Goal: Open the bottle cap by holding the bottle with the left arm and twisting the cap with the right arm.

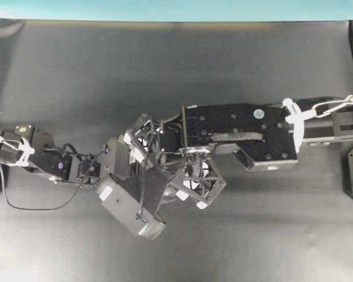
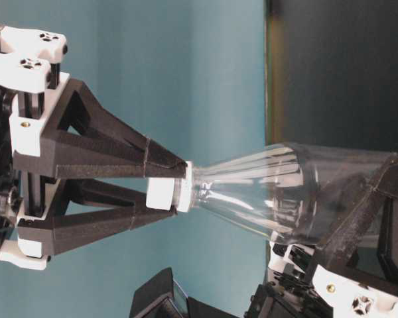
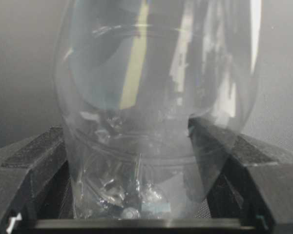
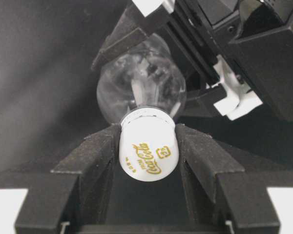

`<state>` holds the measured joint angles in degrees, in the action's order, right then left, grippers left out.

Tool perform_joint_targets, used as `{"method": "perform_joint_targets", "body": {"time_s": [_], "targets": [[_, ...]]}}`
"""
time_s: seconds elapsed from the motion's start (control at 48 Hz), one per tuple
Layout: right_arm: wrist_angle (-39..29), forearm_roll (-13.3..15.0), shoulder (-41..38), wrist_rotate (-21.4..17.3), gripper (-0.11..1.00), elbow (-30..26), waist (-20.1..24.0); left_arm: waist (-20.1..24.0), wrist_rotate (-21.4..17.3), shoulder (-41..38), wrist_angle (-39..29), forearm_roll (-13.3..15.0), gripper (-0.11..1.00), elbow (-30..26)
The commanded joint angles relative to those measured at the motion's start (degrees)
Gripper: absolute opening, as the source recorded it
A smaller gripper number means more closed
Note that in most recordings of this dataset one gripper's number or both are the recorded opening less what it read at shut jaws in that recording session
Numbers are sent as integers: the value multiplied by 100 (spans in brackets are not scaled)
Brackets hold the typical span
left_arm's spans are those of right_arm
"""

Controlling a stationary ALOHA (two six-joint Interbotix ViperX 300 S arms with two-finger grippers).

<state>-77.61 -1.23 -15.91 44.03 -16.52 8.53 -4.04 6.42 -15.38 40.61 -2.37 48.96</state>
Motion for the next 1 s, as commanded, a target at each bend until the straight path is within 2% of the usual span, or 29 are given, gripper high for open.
{"method": "perform_joint_targets", "body": {"time_s": [0.0,0.417,0.458,0.562,0.646,0.833,0.979], "targets": [[132,-26,114,-229,36,-18,193,9,62,-44,-88,-9,80,105],[246,-44,246,-404,37,-53,158,88,62,-35,-97,-9,80,105],[290,-26,264,-483,43,-62,149,88,62,-35,-88,-9,80,105],[466,-18,299,-826,72,-62,123,88,62,-35,-88,-9,80,114],[554,-18,378,-932,85,-44,105,88,62,-35,-88,-9,80,123],[554,70,624,-1072,83,0,44,88,62,-35,-97,-18,80,123],[501,79,896,-1380,83,114,-53,132,62,-35,-264,-18,80,88]]}}
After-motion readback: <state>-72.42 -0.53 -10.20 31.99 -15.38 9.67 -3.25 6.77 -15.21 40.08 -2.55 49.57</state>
